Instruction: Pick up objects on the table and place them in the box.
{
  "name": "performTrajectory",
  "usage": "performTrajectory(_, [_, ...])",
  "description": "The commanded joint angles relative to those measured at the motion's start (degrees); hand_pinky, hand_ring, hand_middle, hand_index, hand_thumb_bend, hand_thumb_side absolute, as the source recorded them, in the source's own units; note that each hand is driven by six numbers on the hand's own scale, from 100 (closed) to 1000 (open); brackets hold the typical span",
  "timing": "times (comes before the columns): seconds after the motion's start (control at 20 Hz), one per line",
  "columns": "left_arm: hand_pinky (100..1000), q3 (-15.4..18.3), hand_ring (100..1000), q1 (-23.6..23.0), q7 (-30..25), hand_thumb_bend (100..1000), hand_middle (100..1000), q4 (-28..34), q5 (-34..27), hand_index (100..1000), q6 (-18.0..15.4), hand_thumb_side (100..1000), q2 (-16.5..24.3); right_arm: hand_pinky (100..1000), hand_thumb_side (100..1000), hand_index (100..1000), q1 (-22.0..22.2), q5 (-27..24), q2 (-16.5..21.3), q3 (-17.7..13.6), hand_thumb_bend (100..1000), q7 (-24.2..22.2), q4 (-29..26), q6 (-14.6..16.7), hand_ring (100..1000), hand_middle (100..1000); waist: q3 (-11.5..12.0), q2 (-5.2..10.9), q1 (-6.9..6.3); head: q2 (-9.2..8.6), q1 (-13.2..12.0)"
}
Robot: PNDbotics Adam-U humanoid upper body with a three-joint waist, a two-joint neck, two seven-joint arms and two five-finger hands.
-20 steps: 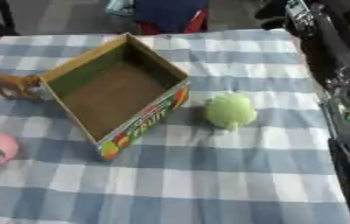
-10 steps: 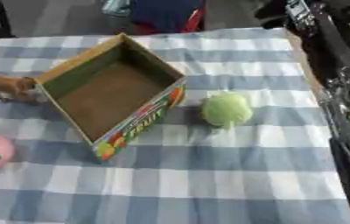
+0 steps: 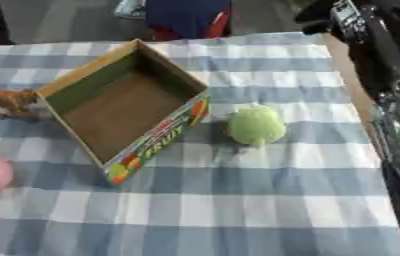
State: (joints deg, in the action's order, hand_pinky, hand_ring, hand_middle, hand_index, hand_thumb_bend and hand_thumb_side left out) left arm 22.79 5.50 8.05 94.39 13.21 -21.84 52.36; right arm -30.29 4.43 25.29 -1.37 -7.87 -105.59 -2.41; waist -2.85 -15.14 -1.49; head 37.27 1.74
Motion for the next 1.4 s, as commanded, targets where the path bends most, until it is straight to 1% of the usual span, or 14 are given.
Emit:
performTrajectory(0.05, [443,-1.83,798,2.78,-2.83,301,746,-4.00,2.82,901,-1.08,727,7.14,734,1000,911,-0.98,-0.46,1.51,-0.04,100,-0.10,-1.21,0.11,753,605,-0.14,0.94,-0.07,-0.40,-0.58])
performTrajectory(0.2, [462,-3.90,807,6.75,-5.46,291,753,-8.34,5.50,899,-2.80,693,11.49,733,1000,911,-1.15,-0.58,1.22,0.21,100,-0.38,-1.17,0.11,753,605,-0.53,0.93,0.12,-0.38,-1.30])
performTrajectory(0.25, [477,-4.61,816,8.07,-6.16,298,763,-9.76,6.36,904,-3.43,664,12.81,733,1000,910,-1.24,-0.63,1.10,0.30,100,-0.47,-1.16,0.11,752,605,-0.69,0.91,0.19,-0.43,-1.57])
performTrajectory(0.35, [485,-6.17,821,10.66,-7.68,318,766,-12.50,8.05,907,-4.93,649,14.33,734,1000,910,-1.49,-0.74,0.90,0.49,100,-0.64,-1.19,0.16,752,605,-1.03,0.89,0.24,-0.60,-2.11])
performTrajectory(0.4, [490,-6.86,823,11.91,-8.47,347,768,-13.84,8.88,908,-5.72,648,14.62,734,1000,910,-1.59,-0.79,0.84,0.59,100,-0.70,-1.20,0.19,752,605,-1.21,0.87,0.25,-0.69,-2.32])
performTrajectory(0.6, [537,-9.81,847,16.30,-11.74,462,797,-19.58,12.41,925,-9.22,652,14.91,734,1000,910,-1.88,-0.85,0.71,0.83,100,-0.92,-1.17,0.26,751,604,-1.85,0.73,0.19,-1.06,-3.00])
performTrajectory(0.7, [557,-11.14,859,18.16,-13.57,536,809,-22.63,14.28,930,-11.09,662,14.68,734,1000,910,-2.00,-0.83,0.67,0.95,100,-1.06,-1.15,0.28,751,604,-2.12,0.63,0.14,-1.26,-3.26])
performTrajectory(0.8, [582,-12.49,870,20.18,-15.43,639,829,-25.68,16.16,947,-12.97,676,14.13,734,1000,909,-2.13,-0.80,0.58,1.05,100,-1.22,-1.14,0.29,751,604,-2.41,0.48,0.09,-1.47,-3.53])
performTrajectory(0.85, [590,-13.15,873,21.25,-16.32,657,836,-27.12,17.07,953,-13.88,677,13.85,734,1000,909,-2.22,-0.79,0.56,1.10,100,-1.29,-1.13,0.29,751,604,-2.54,0.39,0.09,-1.58,-3.61])
performTrajectory(0.95, [609,-14.11,882,23.20,-17.96,680,856,-29.20,18.84,968,-15.65,668,13.40,734,1000,909,-2.48,-0.75,0.60,1.19,100,-1.40,-1.13,0.35,752,604,-2.77,0.18,0.15,-1.91,-3.78])
performTrajectory(1.25, [604,-14.96,894,28.28,-21.42,666,878,-33.47,24.21,983,-20.87,644,12.19,735,1000,909,-3.26,-0.66,0.57,1.54,100,-1.79,-1.07,0.59,752,605,-3.43,-0.69,0.20,-2.75,-4.42])
performTrajectory(1.4, [607,-15.22,900,30.38,-21.60,670,884,-35.24,27.02,989,-22.21,630,11.16,735,1000,909,-3.58,-0.60,0.59,1.63,100,-1.91,-1.04,0.69,752,605,-3.93,-1.14,0.18,-3.07,-4.65])
